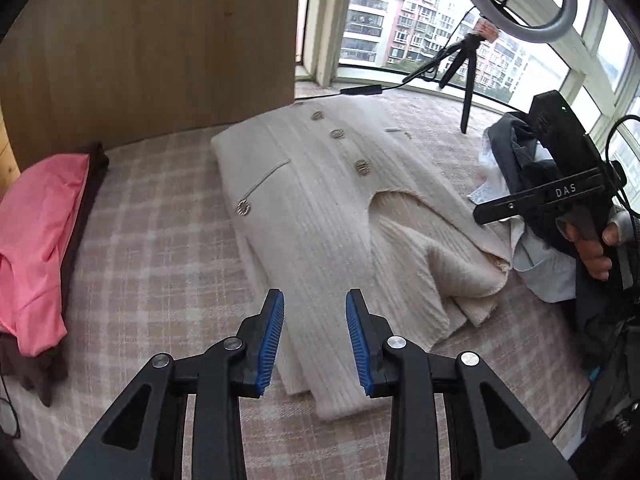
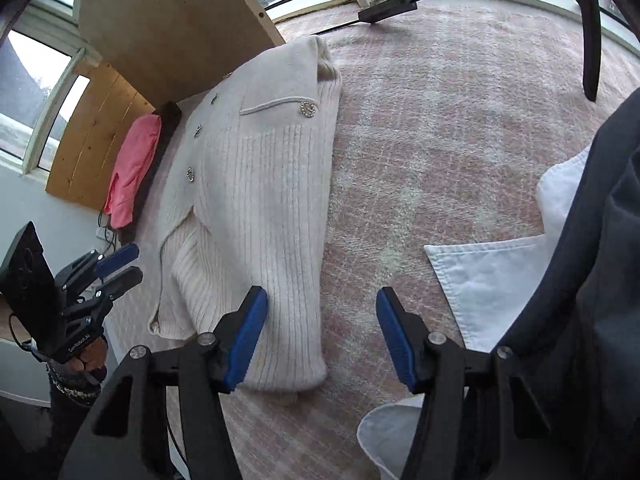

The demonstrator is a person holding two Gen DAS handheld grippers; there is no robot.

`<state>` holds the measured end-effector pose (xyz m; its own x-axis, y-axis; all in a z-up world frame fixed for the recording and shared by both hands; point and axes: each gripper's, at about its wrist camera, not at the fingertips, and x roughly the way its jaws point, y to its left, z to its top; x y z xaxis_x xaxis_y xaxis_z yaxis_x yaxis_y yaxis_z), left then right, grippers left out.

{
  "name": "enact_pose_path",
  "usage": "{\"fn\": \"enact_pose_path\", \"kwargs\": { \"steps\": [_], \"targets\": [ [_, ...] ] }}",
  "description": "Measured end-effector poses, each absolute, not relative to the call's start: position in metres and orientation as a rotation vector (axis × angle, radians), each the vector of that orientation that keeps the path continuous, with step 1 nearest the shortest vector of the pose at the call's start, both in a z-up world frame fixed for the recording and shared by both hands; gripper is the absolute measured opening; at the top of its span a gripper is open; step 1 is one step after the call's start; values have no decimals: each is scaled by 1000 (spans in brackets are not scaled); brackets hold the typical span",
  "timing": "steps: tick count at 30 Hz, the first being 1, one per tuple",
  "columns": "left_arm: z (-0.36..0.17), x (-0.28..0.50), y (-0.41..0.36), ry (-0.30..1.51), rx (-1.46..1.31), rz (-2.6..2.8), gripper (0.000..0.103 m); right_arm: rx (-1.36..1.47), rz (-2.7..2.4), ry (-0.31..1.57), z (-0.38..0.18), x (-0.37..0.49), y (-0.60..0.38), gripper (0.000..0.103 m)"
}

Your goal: Fold clothes

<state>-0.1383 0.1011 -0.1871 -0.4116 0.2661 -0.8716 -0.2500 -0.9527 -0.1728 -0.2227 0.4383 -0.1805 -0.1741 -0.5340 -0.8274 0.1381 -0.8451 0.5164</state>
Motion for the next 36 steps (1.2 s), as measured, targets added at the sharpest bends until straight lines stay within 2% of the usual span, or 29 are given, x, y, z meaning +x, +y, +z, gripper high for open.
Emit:
{"fn": "enact_pose_path", "kwargs": {
  "steps": [4, 5, 6, 7, 9, 13, 18, 21, 24, 27, 29, 32, 34, 36],
  "targets": [
    [-202, -137, 112, -39, -1533, 2343, 28, 1671, -2015, -416, -184, -220, 428, 56],
    [-201, -136, 118, -11, -1526, 2343, 18, 1669, -1995, -409, -184, -218, 424, 51],
    [-200, -135, 123, 19, -1521, 2348, 13, 1656, -1995, -396, -180, -216, 421, 32],
    [-197, -134, 127, 50, -1521, 2360, 7, 1638, -2004, -381, -174, -214, 419, 23],
    [-188, -131, 128, 115, -1517, 2395, 6, 1602, -2021, -350, -164, -209, 414, 12],
    [-169, -121, 125, 262, -1479, 2506, 6, 1529, -2053, -289, -142, -199, 404, 11],
    [-201, -121, 121, 276, -1577, 2444, 6, 1607, -2084, -4, -167, -197, 383, 12],
    [-185, -115, 119, 292, -1526, 2504, 14, 1561, -2167, 31, -150, -196, 387, 17],
    [-160, -103, 126, 302, -1418, 2529, 12, 1417, -2247, 75, -118, -186, 386, 17],
    [-150, -86, 159, 380, -1289, 2390, 18, 1348, -2107, 105, -108, -170, 366, 18],
    [-154, -76, 184, 464, -1240, 2288, 27, 1336, -2061, 240, -118, -155, 346, 24],
    [-172, -70, 212, 612, -1251, 2186, 27, 1337, -2018, 470, -137, -136, 329, 27],
    [-182, -75, 212, 632, -1284, 2182, 27, 1337, -1988, 610, -149, -126, 321, 31],
    [-185, -78, 209, 625, -1309, 2177, 19, 1297, -1985, 715, -153, -120, 314, 33]
  ]
}}
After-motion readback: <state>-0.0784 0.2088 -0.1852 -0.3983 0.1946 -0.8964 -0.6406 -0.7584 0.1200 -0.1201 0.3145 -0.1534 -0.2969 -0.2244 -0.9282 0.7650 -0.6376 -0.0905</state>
